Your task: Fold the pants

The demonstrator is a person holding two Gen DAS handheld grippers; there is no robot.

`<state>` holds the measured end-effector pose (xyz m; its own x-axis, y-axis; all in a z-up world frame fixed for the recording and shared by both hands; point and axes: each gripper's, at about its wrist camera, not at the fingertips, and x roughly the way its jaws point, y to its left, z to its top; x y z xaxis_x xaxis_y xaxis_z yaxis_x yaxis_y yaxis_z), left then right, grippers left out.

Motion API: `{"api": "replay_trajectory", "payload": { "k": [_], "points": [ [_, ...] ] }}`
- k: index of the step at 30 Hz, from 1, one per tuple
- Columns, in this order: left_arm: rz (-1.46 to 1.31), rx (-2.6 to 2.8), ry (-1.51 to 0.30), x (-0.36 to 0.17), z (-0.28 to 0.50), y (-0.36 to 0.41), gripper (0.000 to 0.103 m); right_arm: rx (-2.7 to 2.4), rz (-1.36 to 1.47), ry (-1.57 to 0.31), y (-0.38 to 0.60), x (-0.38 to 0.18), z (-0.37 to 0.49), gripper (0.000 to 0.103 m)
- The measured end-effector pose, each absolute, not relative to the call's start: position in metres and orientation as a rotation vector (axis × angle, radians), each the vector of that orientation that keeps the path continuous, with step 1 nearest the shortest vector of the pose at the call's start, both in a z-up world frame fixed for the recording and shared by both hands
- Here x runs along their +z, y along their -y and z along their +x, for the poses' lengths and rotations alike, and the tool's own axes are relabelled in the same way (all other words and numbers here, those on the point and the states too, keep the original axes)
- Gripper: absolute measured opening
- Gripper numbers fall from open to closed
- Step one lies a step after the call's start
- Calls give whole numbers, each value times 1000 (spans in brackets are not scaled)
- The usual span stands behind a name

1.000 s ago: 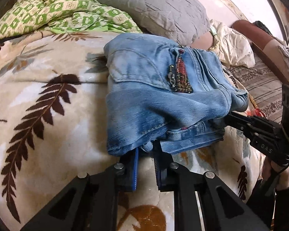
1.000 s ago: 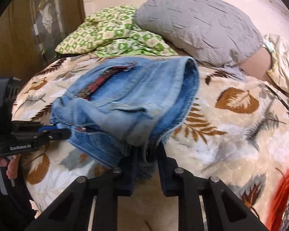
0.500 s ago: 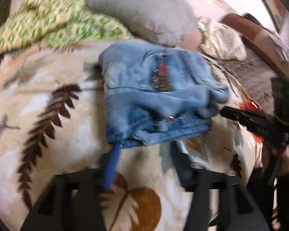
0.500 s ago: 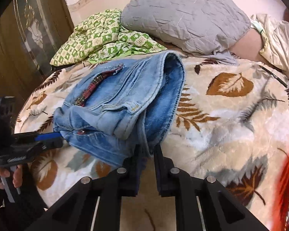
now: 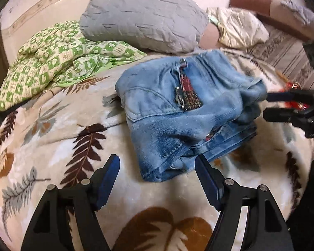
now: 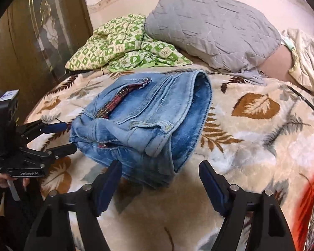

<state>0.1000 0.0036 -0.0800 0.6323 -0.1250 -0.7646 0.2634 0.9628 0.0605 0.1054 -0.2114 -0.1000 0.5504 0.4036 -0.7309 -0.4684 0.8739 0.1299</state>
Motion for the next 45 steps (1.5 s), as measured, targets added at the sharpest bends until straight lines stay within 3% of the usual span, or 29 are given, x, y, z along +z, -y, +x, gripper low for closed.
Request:
{"api": "replay_trajectory", "payload": {
  "k": [3,4,5,6,10,19,22,24,26,27,31,38,41,42,43,45],
  "points": [
    [195,-216,-875,-89,109,-2,75,532,-107,-867,203,-111,117,74],
    [199,-206,-867,-90,111,-3,72,543,-113,-877,200,-115,120,57],
    [190,-213,-861,-90,111,-5,67,565,-115,-895,196,-120,123,45],
    [166,-246,-867,-91,112,-6,46,562,-123,-908,194,-124,125,37],
    [159,-270,-884,-92,112,-6,36,561,-153,-902,190,-129,123,32],
    [39,-296,-940,-98,116,-20,37,545,-97,-925,202,-142,130,31],
    [11,-303,-978,-103,118,-23,45,538,-97,-921,204,-141,130,33],
    [-22,-306,-959,-97,115,-27,46,552,-89,-918,205,-138,126,41],
    [-43,-318,-927,-84,104,-28,55,521,-97,-935,211,-131,119,65],
    [-41,-331,-907,-76,97,-28,65,511,-96,-937,214,-128,115,74],
    [20,-335,-804,-56,85,-27,76,567,-33,-853,233,-102,94,74],
    [-61,-299,-848,-71,107,-35,76,624,220,-845,241,-94,124,73],
    [-71,-284,-846,-75,111,-38,76,659,314,-853,239,-97,137,66],
    [-57,-293,-848,-76,115,-37,75,673,318,-868,236,-99,140,48],
    [-41,-308,-850,-77,118,-35,58,682,303,-890,229,-101,141,33],
    [-8,-369,-886,-81,120,-28,33,681,232,-927,214,-105,141,30]
  ]
}}
